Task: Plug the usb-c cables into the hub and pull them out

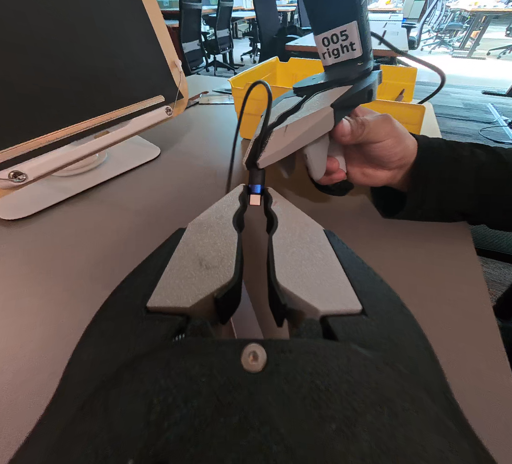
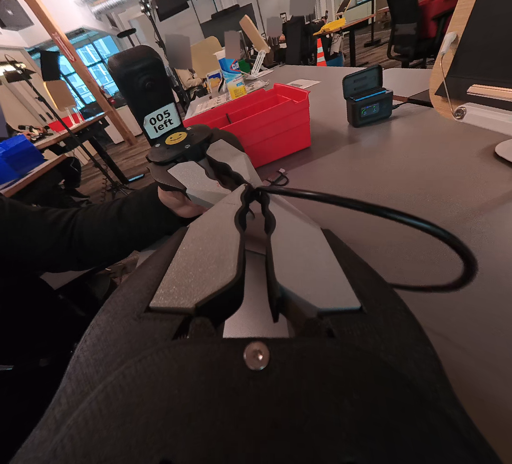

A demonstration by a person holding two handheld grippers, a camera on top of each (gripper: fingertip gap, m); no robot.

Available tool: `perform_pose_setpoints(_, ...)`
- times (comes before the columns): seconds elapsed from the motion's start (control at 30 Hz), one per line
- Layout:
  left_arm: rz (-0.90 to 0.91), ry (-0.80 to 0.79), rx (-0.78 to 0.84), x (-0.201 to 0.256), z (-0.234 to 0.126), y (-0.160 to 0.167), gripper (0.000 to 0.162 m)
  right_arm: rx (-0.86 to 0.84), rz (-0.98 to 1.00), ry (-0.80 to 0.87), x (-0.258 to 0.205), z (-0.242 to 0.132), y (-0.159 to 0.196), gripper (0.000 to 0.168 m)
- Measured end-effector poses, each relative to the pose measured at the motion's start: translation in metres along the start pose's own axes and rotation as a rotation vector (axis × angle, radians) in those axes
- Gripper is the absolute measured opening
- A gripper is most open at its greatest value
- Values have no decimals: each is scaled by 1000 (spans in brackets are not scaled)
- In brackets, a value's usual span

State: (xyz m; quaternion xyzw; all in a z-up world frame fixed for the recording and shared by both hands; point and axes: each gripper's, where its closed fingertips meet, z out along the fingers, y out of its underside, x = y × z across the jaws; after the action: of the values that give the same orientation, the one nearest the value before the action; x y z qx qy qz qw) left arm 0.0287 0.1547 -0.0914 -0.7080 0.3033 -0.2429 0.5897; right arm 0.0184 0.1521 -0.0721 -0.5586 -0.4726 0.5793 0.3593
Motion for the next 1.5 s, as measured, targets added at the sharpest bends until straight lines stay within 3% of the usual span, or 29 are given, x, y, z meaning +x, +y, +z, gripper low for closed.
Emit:
perform_pose_setpoints(0.17,7,33,9,6,0,-2,9,4,-11,-28,-5,-3,-1,4)
perform_pose_setpoints(0.43,-145,244,45,26,-11,-10,8,-29,-53,-142,-27,3,4,9)
perform_pose_setpoints(0.67,-160,217,-2,21,-12,-1,9,-59,-159,-43,-21,5,5,8)
perform_pose_setpoints(0.83,-73,-81,-342,-17,-25,57,27,-45,-165,148,14,-9,0,8)
perform_pose_setpoints(1.0,-92,-102,-650,-11,-40,110,54,-45,-122,130,16,-8,0,8)
perform_pose_setpoints(1.1,-78,-121,-684,-15,-37,111,48,-63,-141,124,12,-4,3,8)
perform_pose_setpoints(1.17,-72,-98,-692,-16,-33,111,23,-91,-148,120,12,-1,9,8)
perform_pose_setpoints(1.27,-69,-62,-704,-20,-29,110,22,-165,-147,118,14,4,23,7)
perform_pose_setpoints(1.4,59,-156,-675,-37,-31,105,21,-305,-200,194,27,7,47,8)
perform_pose_setpoints(1.5,33,-214,-501,-43,-32,77,21,-376,-223,195,27,9,59,8)
